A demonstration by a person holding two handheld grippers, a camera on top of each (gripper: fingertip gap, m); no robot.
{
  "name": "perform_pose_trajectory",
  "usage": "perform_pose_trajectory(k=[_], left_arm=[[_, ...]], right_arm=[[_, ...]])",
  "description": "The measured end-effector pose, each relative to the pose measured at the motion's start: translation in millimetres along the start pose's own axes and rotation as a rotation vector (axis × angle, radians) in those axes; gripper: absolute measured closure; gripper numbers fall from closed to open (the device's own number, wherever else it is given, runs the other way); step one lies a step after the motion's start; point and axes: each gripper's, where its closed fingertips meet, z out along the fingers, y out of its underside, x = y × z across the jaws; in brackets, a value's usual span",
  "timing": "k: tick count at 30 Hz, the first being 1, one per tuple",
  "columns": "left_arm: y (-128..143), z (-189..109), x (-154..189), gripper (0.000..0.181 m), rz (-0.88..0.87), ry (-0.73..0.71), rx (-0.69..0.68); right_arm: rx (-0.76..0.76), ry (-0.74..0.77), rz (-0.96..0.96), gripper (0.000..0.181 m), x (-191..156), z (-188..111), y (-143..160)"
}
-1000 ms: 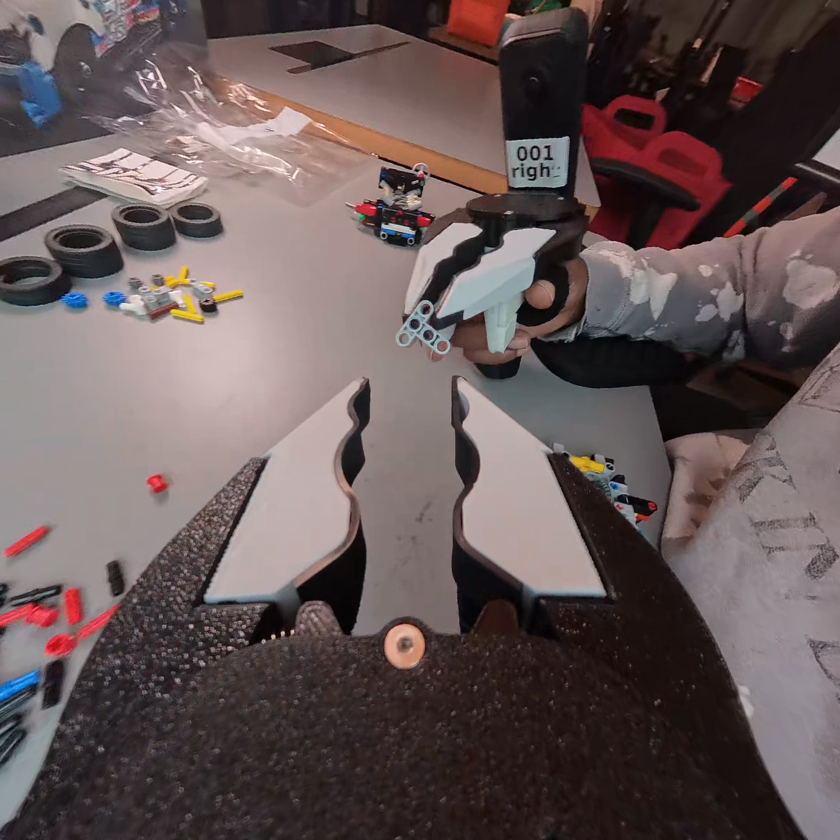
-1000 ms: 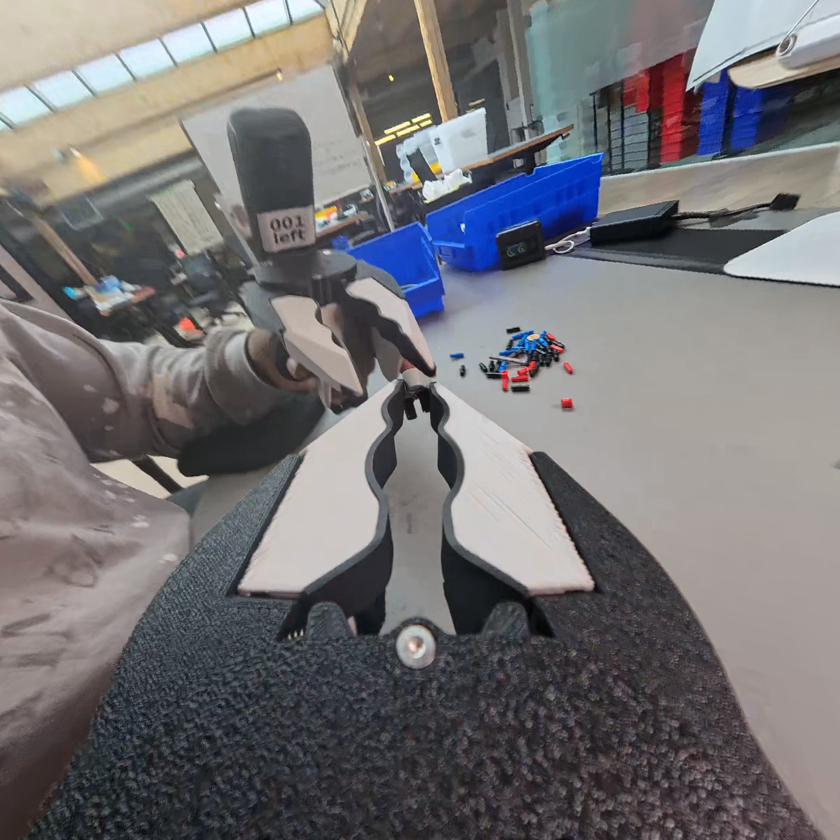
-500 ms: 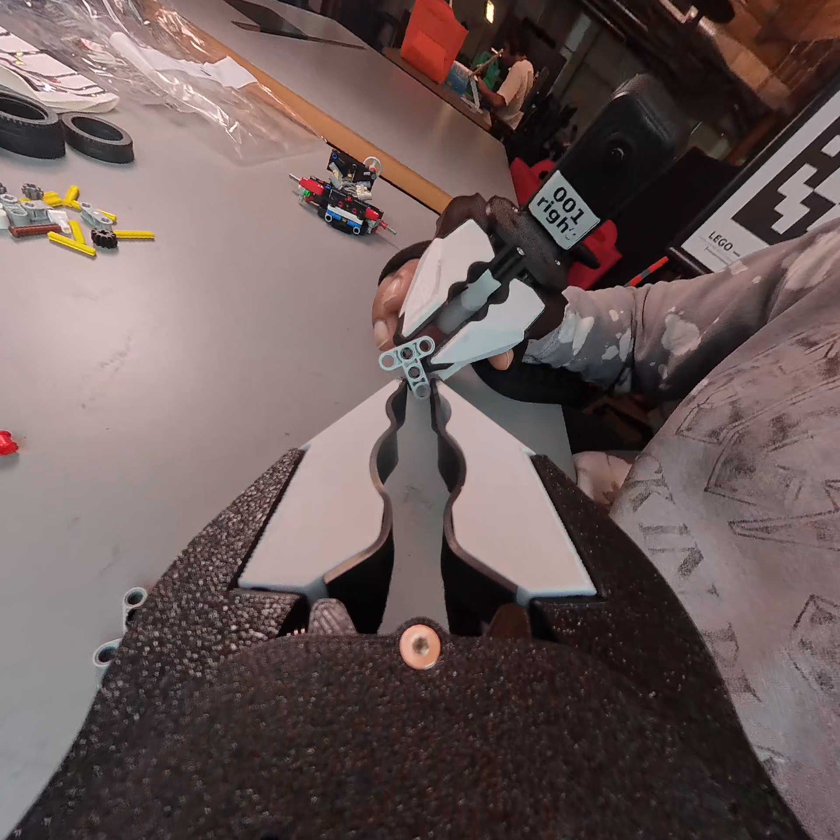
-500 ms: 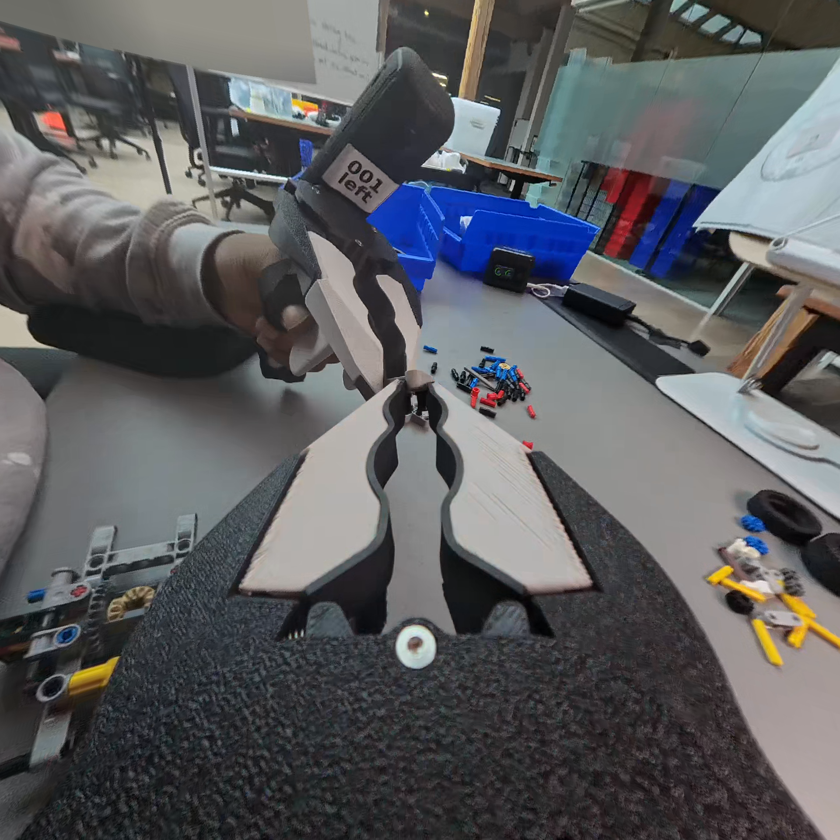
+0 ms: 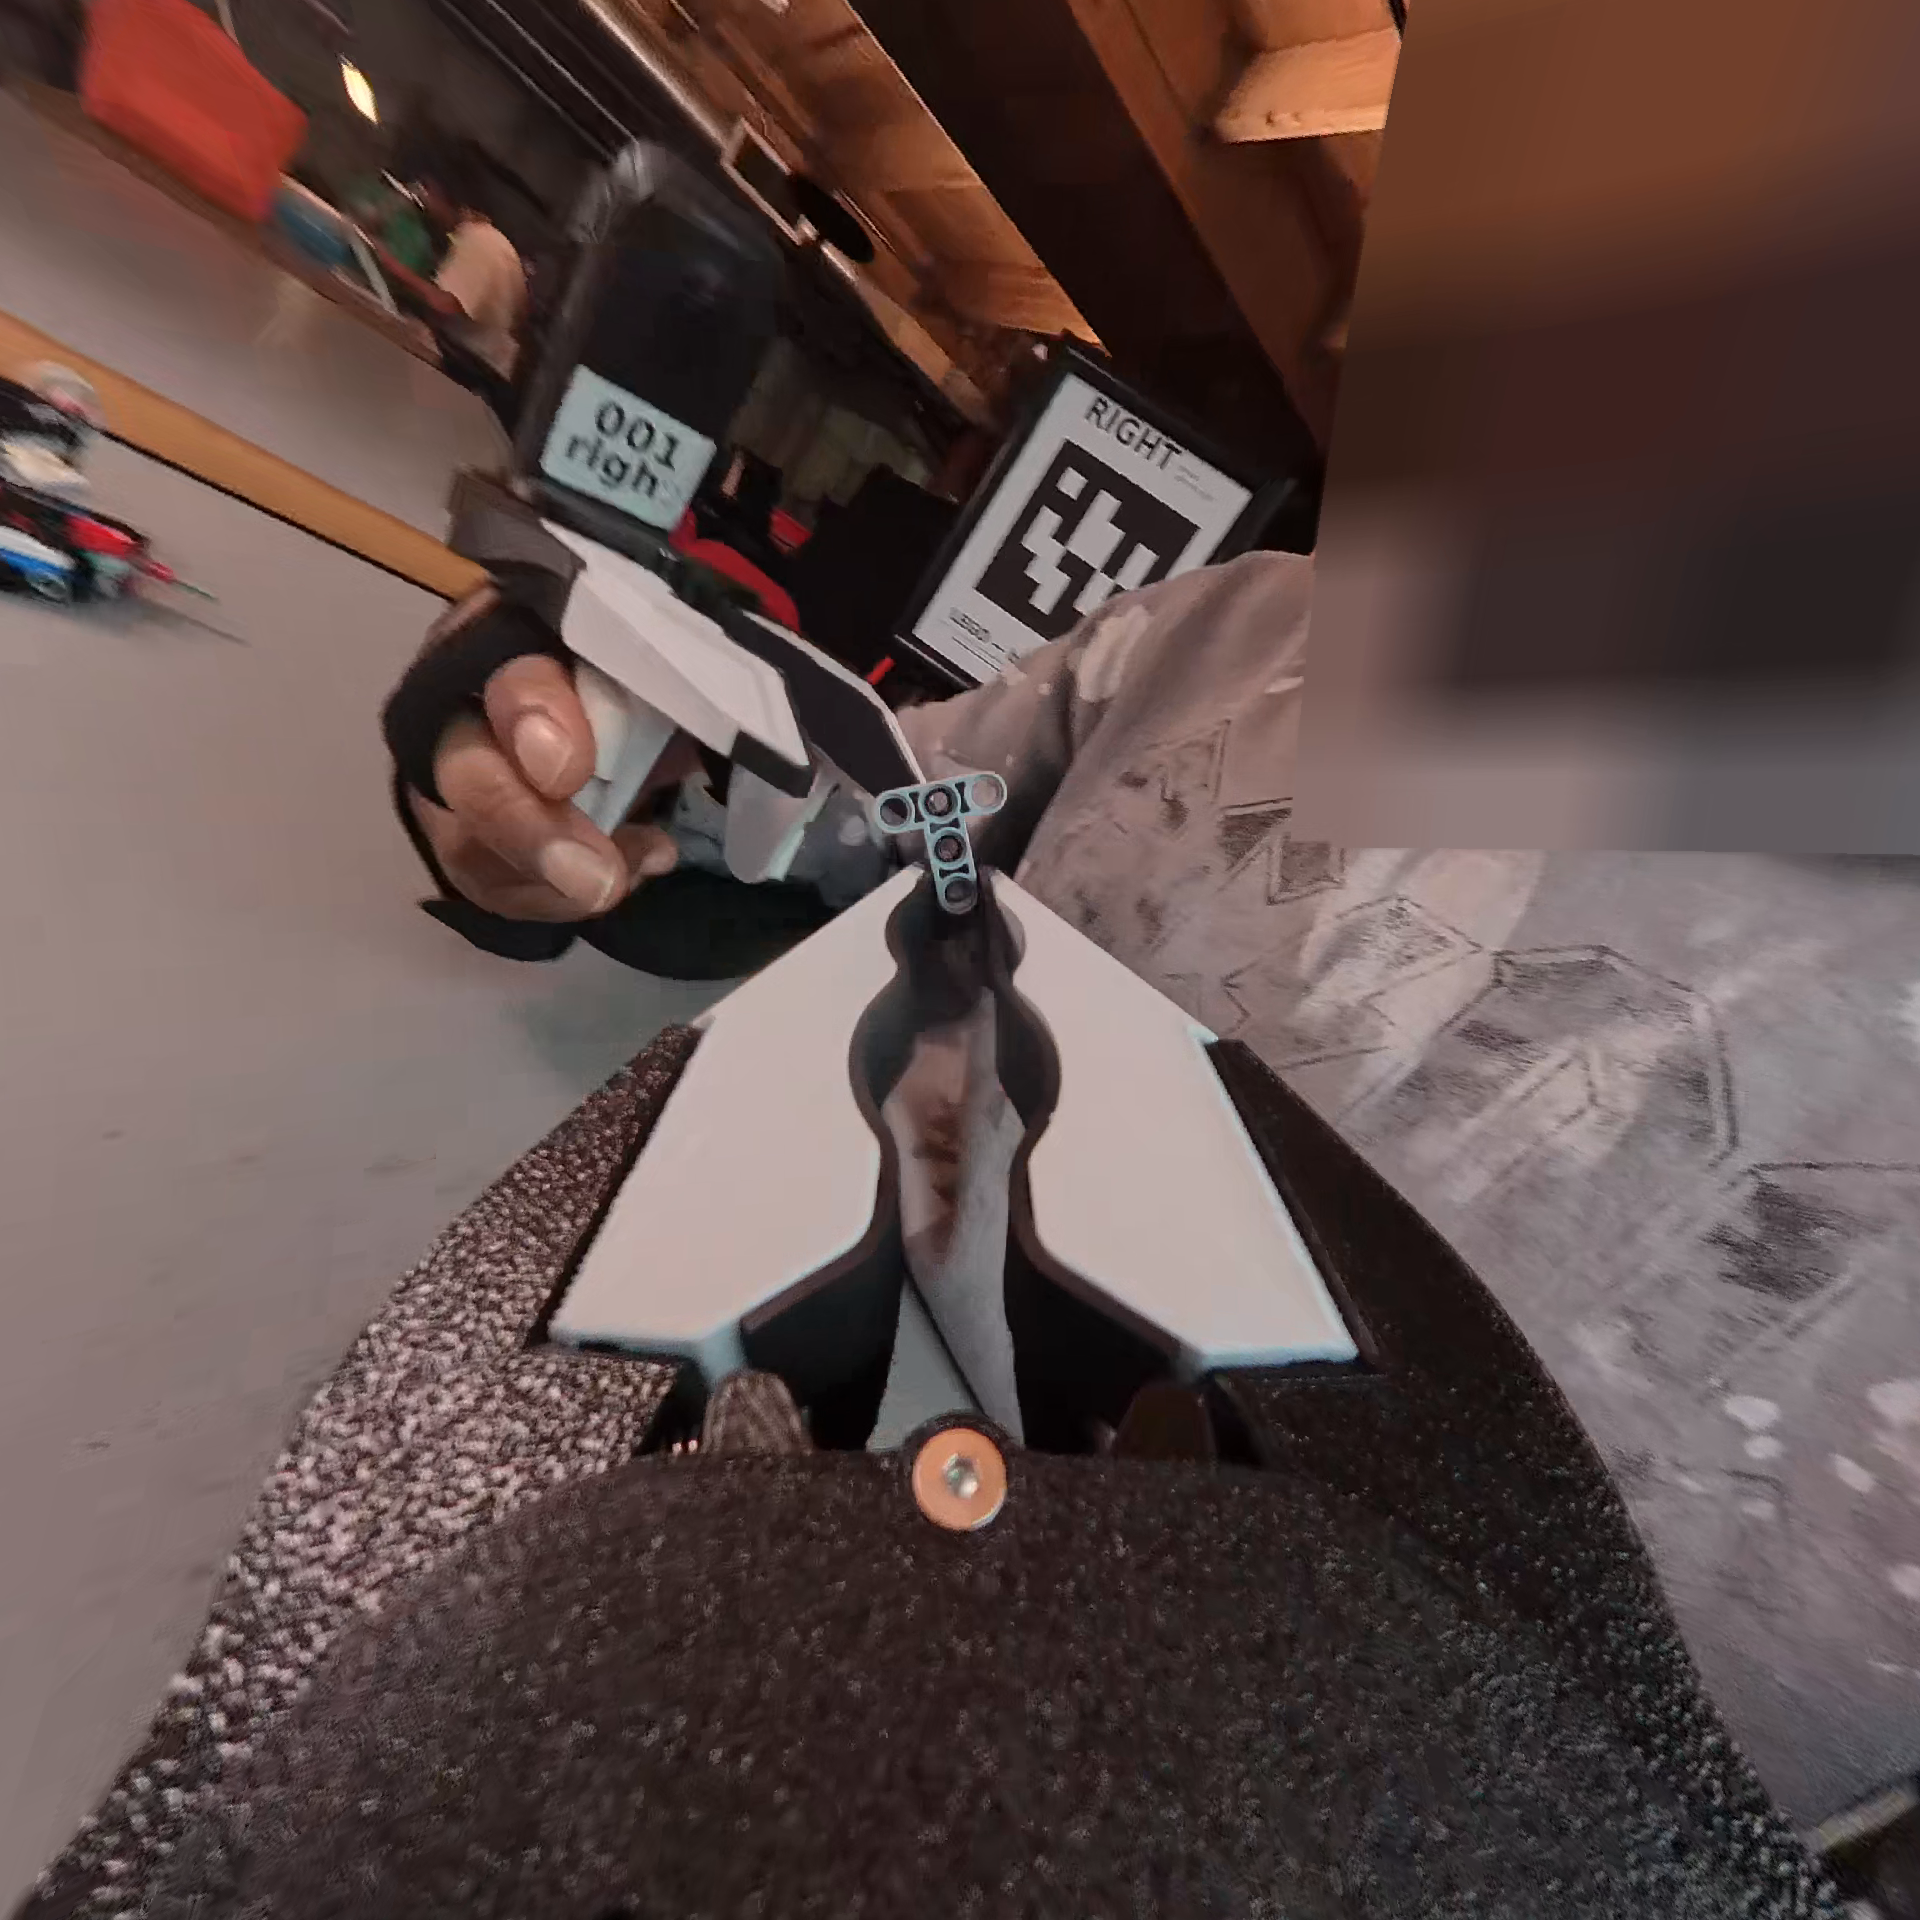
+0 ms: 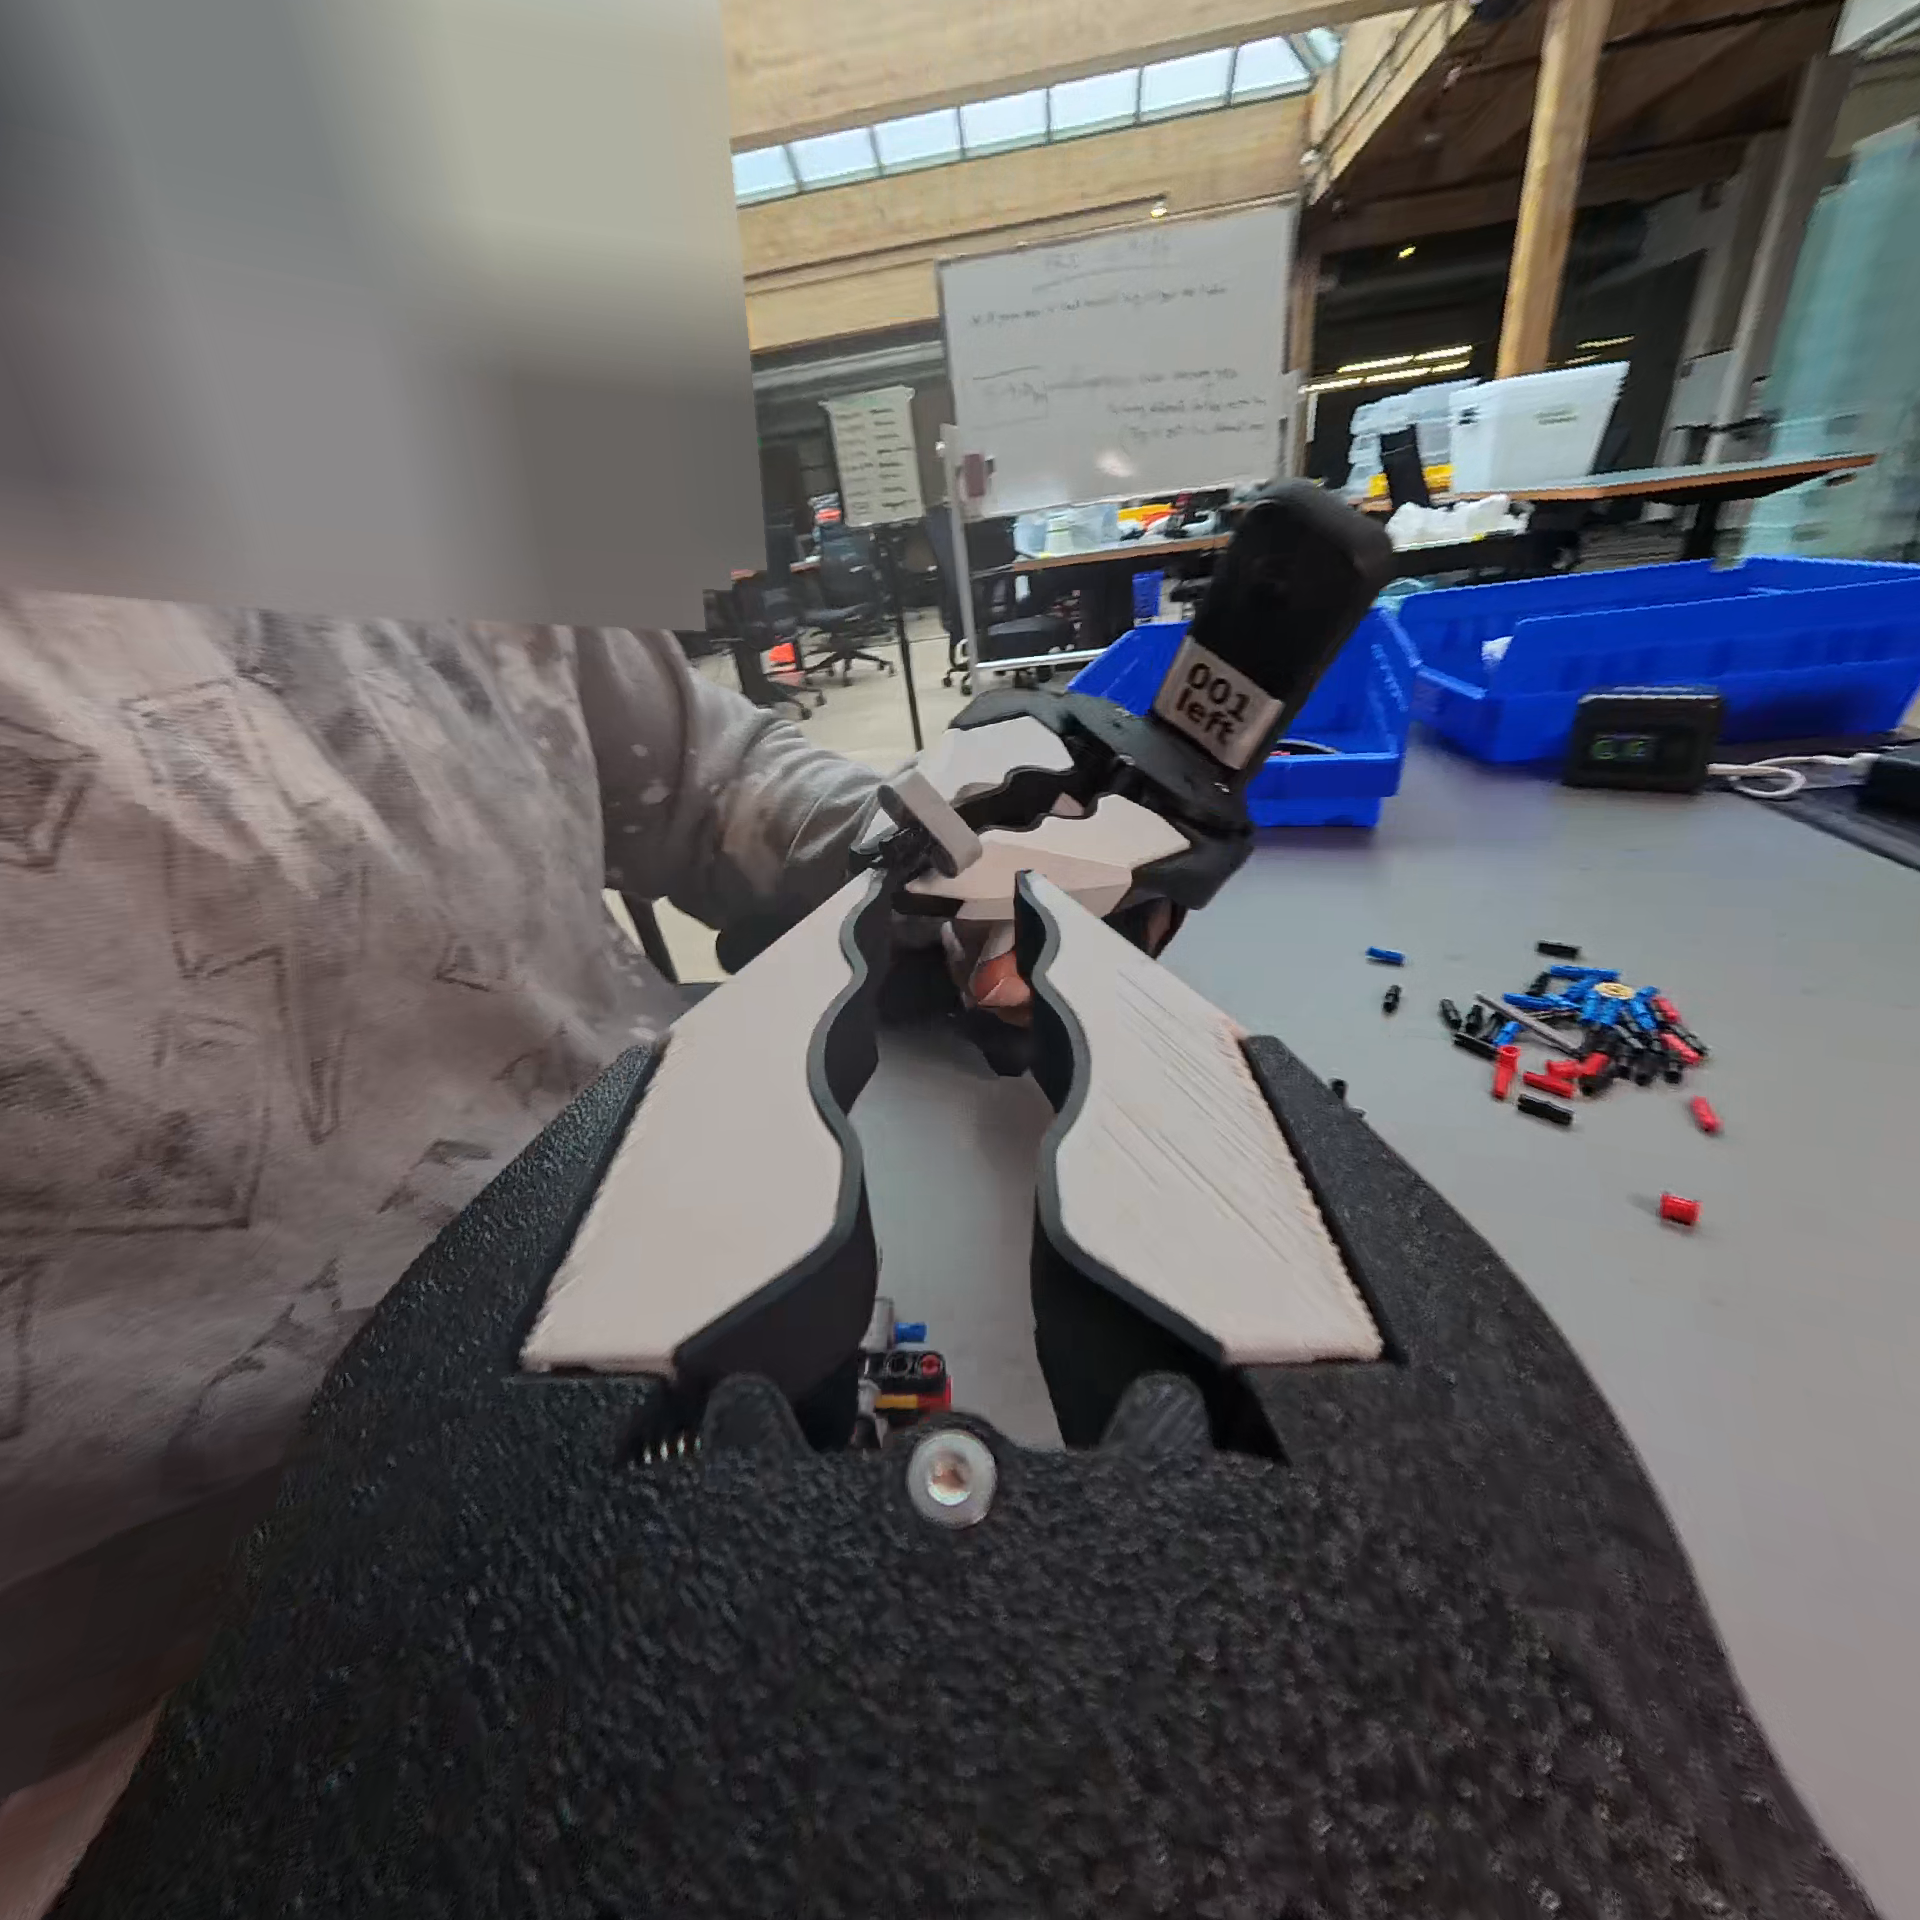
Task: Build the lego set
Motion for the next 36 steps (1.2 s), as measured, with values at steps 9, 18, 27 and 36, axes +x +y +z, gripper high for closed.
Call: perform_pose_trajectory(k=[9, 18, 27, 36], left_arm=[[36, 10, 1, 0.175, -0.329, 0.126, -0.196], [-6, -52, -76, 0.155, 0.164, -0.605, -0.111], [3, -67, -91, 0.17, 0.862, -1.001, -0.512], [20, -69, -99, 0.174, 0.902, -0.993, -0.629]], right_arm=[[-0.267, -0.019, -0.303, 0.172, -21, 7, 35], [-0.321, 0.45, 0.046, 0.173, 74, -13, 49], [-0.358, 0.494, 0.391, 0.173, 92, 7, 68], [-0.501, 0.52, 0.32, 0.173, 89, 7, 86]])
